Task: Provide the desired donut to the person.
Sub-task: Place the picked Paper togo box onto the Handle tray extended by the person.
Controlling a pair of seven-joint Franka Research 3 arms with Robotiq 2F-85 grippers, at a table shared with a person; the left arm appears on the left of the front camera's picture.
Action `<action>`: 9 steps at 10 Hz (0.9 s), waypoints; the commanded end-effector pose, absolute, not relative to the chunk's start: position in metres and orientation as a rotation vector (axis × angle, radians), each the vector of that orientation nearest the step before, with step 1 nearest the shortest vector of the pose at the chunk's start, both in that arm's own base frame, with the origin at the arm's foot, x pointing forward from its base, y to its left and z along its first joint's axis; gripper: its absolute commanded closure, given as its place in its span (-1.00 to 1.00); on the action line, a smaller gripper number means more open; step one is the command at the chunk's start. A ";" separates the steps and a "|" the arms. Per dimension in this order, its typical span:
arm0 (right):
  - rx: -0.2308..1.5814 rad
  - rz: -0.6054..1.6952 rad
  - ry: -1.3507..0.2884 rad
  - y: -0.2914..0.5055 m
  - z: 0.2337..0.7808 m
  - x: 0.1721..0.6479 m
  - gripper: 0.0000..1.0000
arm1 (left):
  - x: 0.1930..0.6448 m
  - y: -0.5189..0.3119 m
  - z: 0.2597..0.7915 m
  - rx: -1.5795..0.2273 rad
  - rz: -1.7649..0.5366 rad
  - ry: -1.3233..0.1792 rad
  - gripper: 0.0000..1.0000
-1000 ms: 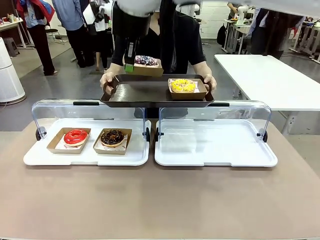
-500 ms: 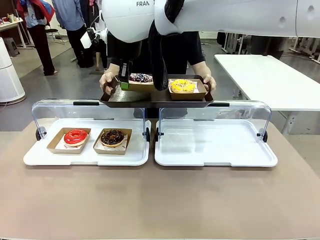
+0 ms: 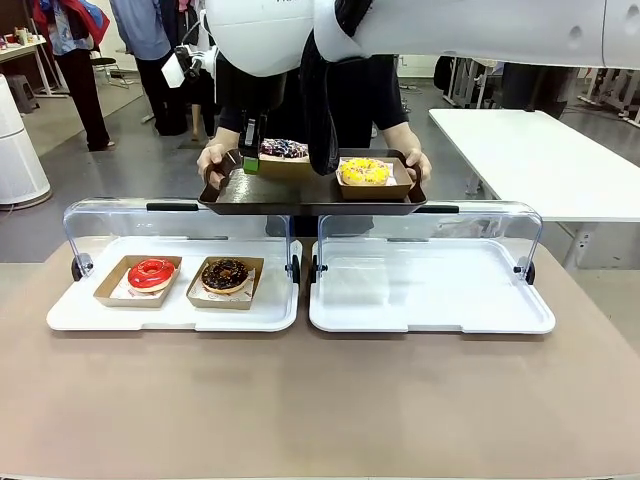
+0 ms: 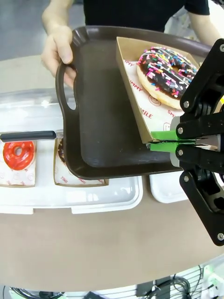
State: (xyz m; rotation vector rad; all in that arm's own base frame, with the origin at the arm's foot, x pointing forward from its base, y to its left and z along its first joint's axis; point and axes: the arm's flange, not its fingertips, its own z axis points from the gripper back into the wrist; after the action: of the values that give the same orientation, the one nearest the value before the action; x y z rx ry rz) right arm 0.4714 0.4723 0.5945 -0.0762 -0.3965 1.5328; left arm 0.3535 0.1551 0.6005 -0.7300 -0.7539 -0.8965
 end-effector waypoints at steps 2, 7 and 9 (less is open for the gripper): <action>-0.057 1.541 -0.330 0.482 0.598 0.475 0.97 | 0.352 0.157 0.600 -0.731 -0.907 -0.755 -1.00; -0.017 1.519 -0.339 0.494 0.592 0.506 0.97 | 0.352 0.157 0.600 -0.731 -0.907 -0.755 -1.00; -0.007 1.507 -0.301 0.493 0.581 0.515 0.97 | 0.352 0.157 0.600 -0.731 -0.907 -0.755 -1.00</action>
State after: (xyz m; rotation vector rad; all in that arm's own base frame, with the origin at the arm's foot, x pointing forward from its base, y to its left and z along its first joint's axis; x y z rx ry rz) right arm 0.5052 0.4837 0.5733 -0.0213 -0.3274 1.5153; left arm 0.3535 0.1551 0.6005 -0.7300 -0.7540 -0.8965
